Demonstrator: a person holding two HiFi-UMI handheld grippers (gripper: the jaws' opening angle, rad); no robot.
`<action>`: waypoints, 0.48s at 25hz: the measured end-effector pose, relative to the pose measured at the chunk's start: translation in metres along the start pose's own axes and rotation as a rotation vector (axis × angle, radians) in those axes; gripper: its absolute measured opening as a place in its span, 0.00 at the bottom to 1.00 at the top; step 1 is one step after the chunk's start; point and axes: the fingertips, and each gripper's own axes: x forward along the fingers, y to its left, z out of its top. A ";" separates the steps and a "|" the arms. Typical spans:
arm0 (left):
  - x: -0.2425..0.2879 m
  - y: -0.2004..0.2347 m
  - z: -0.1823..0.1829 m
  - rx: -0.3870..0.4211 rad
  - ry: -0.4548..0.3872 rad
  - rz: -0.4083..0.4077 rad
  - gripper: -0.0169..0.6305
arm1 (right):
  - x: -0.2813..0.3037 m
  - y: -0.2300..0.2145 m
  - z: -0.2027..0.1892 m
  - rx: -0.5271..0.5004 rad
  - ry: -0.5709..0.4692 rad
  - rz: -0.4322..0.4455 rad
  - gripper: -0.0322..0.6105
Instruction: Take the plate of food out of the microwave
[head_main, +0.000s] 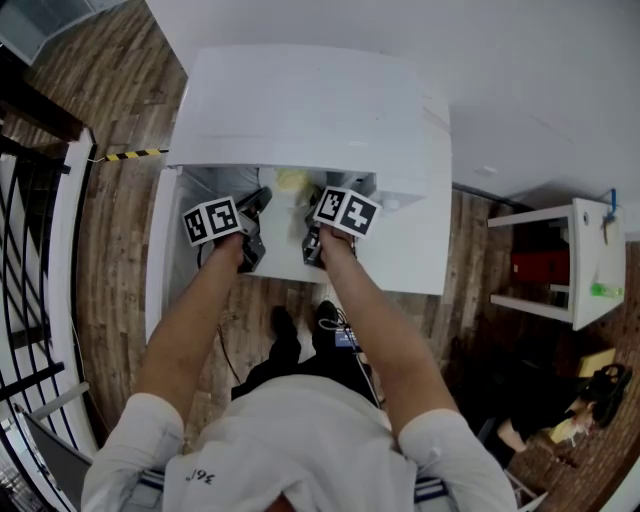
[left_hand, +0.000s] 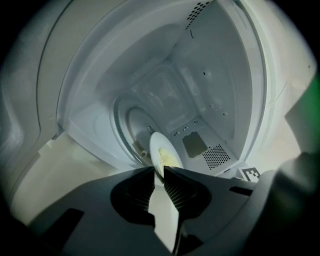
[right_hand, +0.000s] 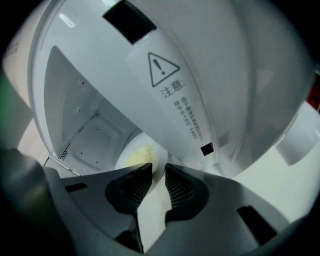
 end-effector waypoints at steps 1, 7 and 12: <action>0.000 0.000 0.000 0.000 0.000 0.001 0.12 | -0.001 0.000 0.001 -0.004 0.000 0.000 0.18; -0.004 -0.006 0.000 0.003 -0.006 0.001 0.12 | -0.008 0.005 0.005 -0.017 0.000 0.008 0.17; -0.011 -0.016 -0.002 0.010 -0.010 -0.007 0.12 | -0.018 0.007 0.004 -0.012 0.011 0.021 0.17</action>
